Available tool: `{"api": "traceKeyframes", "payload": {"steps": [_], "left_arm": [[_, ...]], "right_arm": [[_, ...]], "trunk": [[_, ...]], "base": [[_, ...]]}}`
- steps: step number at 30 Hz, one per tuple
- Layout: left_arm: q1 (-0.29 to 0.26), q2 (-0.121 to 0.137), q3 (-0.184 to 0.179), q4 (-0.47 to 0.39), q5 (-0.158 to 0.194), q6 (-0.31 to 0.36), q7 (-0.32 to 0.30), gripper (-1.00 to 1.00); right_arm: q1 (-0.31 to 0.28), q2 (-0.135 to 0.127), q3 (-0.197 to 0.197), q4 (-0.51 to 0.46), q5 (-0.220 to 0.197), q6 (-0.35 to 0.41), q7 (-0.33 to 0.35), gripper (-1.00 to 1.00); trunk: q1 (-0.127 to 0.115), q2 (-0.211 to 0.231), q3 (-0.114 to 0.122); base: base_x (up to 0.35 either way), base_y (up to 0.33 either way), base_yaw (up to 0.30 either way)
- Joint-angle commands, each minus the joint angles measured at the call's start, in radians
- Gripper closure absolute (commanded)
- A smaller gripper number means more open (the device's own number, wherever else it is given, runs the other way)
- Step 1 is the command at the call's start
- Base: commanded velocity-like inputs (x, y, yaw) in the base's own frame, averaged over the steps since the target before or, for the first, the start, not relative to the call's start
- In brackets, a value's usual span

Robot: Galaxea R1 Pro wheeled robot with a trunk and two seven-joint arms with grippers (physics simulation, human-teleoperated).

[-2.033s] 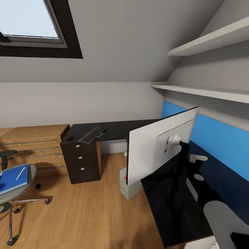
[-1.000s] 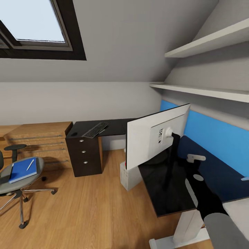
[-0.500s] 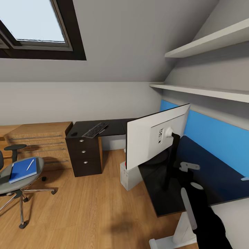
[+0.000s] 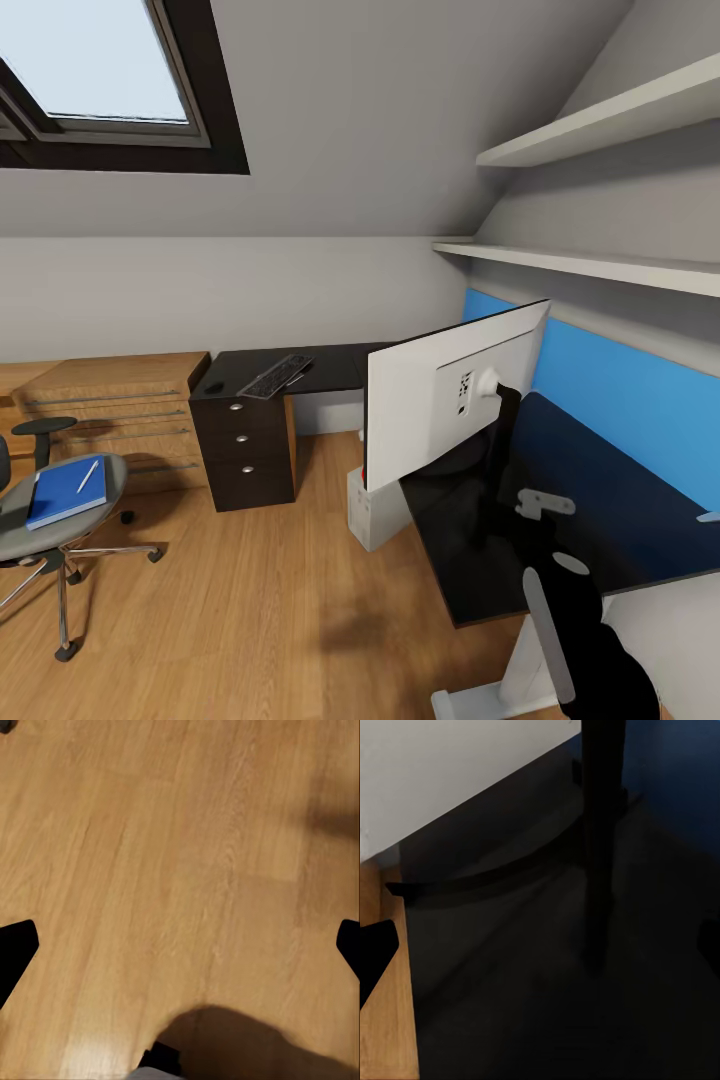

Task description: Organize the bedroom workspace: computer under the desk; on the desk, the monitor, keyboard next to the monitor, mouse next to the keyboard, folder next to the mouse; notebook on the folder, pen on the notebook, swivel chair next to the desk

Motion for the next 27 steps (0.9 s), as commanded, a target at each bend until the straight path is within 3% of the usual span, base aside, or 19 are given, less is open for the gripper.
{"api": "traceKeyframes", "payload": {"steps": [1, 6, 17, 27], "left_arm": [[0.0, 0.0, 0.009, 0.004, 0.007, -0.005, 0.004, -1.0], [0.0, -0.003, 0.018, 0.015, 0.005, -0.026, 0.002, -1.0], [0.0, -0.005, 0.016, 0.046, 0.002, -0.027, 0.002, -1.0], [0.0, -0.007, 0.013, 0.047, 0.002, -0.027, 0.002, -1.0]], "right_arm": [[0.0, 0.001, 0.0, -0.001, -0.009, 0.004, -0.006, -1.0], [0.002, -0.001, -0.002, -0.003, -0.006, 0.0, -0.006, -1.0], [0.002, -0.002, -0.002, 0.002, -0.005, -0.034, -0.005, -1.0], [0.002, -0.004, -0.003, 0.003, 0.0, -0.034, -0.004, -1.0]], "trunk": [[0.0, -0.001, -0.001], [0.0, -0.001, -0.001], [0.0, -0.001, -0.001], [0.0, -0.001, -0.001]], "base": [[0.0, 0.0, 0.0], [0.085, 0.021, 0.067], [0.075, 0.017, 0.234], [0.006, 0.0, 0.024]]}}
